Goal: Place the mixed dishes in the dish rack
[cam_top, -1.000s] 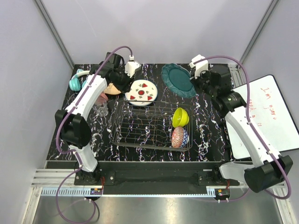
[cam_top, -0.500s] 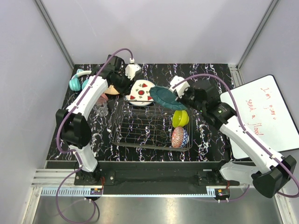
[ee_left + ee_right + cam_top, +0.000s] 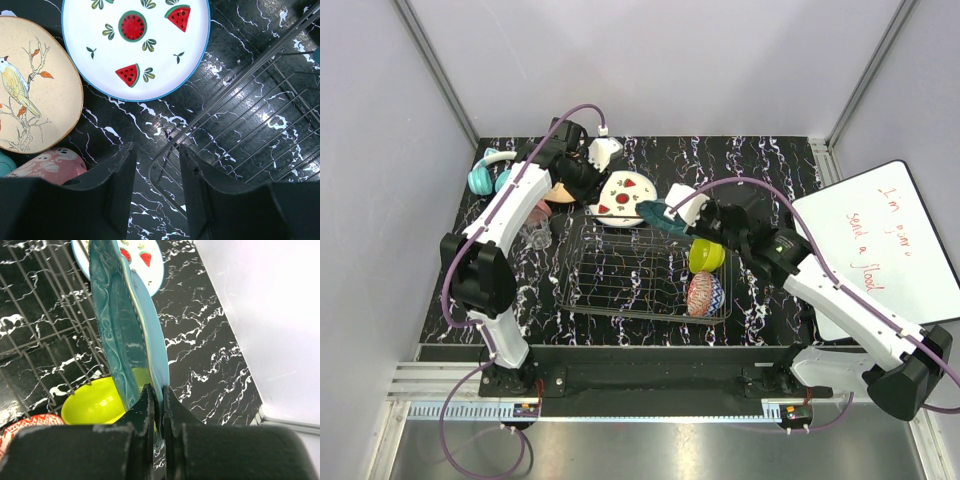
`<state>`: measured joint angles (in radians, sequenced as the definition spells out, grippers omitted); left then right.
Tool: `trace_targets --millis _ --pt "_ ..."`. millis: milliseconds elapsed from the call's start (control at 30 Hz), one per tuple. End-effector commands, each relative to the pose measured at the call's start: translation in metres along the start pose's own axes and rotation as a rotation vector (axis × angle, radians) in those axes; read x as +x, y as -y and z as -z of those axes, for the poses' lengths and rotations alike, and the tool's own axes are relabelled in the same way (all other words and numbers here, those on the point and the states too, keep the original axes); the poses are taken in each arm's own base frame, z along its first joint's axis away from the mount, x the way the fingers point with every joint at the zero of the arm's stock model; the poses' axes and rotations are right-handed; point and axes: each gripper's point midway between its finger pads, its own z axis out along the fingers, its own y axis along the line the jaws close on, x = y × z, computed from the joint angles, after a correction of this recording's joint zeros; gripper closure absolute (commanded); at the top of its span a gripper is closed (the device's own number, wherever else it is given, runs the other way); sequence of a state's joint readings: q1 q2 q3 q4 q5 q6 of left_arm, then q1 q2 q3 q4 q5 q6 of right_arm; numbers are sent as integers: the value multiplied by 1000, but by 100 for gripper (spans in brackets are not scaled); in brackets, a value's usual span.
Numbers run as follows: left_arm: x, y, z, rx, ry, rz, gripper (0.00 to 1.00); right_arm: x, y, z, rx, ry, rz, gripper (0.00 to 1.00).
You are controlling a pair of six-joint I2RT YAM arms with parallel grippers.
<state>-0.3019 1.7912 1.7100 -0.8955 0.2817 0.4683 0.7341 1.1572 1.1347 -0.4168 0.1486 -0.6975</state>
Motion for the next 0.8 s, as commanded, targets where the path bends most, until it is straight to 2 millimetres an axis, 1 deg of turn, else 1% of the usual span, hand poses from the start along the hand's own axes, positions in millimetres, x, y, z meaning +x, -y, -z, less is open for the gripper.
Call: trace_targets --millis 0,133,267,400,633,767 --pt "-4 0 -4 5 20 11 57 -41 35 19 149 145 25 100" --pt "0 0 -6 4 10 12 57 -38 24 21 131 136 62 100" --pt "-1 1 -6 6 17 16 57 -36 16 23 122 133 118 100" --pt "0 2 -7 9 15 19 57 -43 14 31 130 147 154 100" --pt "2 3 -8 11 16 26 57 -48 17 37 144 158 145 100" --pt "4 4 -9 15 13 28 57 -43 13 32 136 139 158 100"
